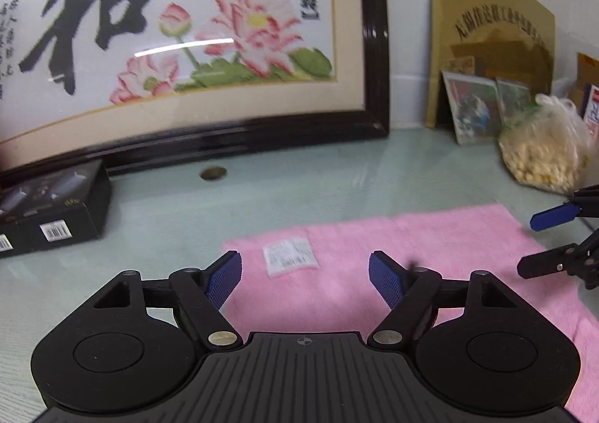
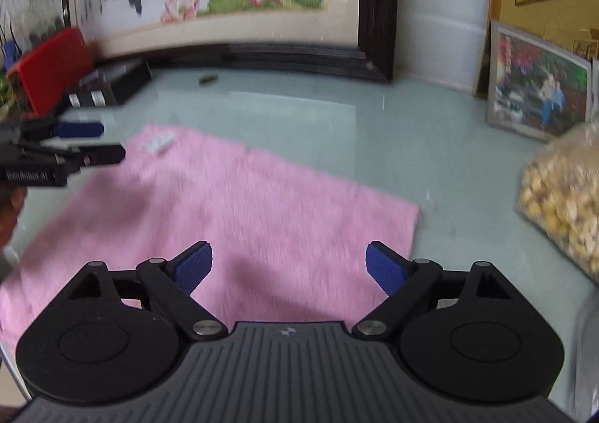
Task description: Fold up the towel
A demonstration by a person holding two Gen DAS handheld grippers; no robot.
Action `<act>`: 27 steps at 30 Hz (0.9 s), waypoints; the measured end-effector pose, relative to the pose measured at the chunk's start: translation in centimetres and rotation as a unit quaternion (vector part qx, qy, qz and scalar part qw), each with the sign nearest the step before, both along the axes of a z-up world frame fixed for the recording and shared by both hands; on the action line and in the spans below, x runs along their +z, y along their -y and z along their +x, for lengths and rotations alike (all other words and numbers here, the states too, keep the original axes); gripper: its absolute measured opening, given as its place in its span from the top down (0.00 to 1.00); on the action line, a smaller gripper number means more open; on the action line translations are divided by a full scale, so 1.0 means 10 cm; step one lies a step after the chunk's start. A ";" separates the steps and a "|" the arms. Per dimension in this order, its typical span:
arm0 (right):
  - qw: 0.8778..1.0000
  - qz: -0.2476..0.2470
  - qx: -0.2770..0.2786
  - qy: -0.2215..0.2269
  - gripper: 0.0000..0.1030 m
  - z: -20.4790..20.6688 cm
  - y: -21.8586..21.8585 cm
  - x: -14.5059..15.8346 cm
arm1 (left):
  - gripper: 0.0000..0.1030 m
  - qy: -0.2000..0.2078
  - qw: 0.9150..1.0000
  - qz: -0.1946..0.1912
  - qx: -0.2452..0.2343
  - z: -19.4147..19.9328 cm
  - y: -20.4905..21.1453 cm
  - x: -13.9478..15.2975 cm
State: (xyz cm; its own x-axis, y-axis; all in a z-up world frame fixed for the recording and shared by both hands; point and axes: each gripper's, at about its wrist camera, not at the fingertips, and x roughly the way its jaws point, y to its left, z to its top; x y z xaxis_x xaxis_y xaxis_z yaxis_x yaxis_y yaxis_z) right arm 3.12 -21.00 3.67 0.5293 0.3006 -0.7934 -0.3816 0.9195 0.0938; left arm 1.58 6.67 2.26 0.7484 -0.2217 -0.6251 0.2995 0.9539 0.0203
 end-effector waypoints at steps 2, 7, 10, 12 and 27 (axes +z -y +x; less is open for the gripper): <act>1.000 -0.024 -0.002 -0.001 0.09 -0.04 -0.04 -0.08 | 0.25 -0.009 1.000 0.027 -0.004 -0.02 0.08 -0.09; 0.999 -0.021 -0.004 0.024 0.28 -0.05 -0.12 -0.09 | 0.26 -0.023 0.998 0.060 -0.001 -0.05 0.16 -0.21; 0.999 -0.013 -0.019 0.037 0.65 0.00 -0.14 -0.07 | 0.35 -0.030 0.999 0.045 -0.002 -0.02 0.14 -0.22; 0.999 -0.006 -0.030 0.044 0.80 0.06 -0.14 -0.07 | 0.44 -0.037 0.999 0.029 -0.004 0.02 0.12 -0.20; 0.995 0.020 -0.086 0.054 0.80 1.18 -0.26 -0.20 | 0.89 0.035 0.986 0.152 0.049 0.91 0.42 -0.34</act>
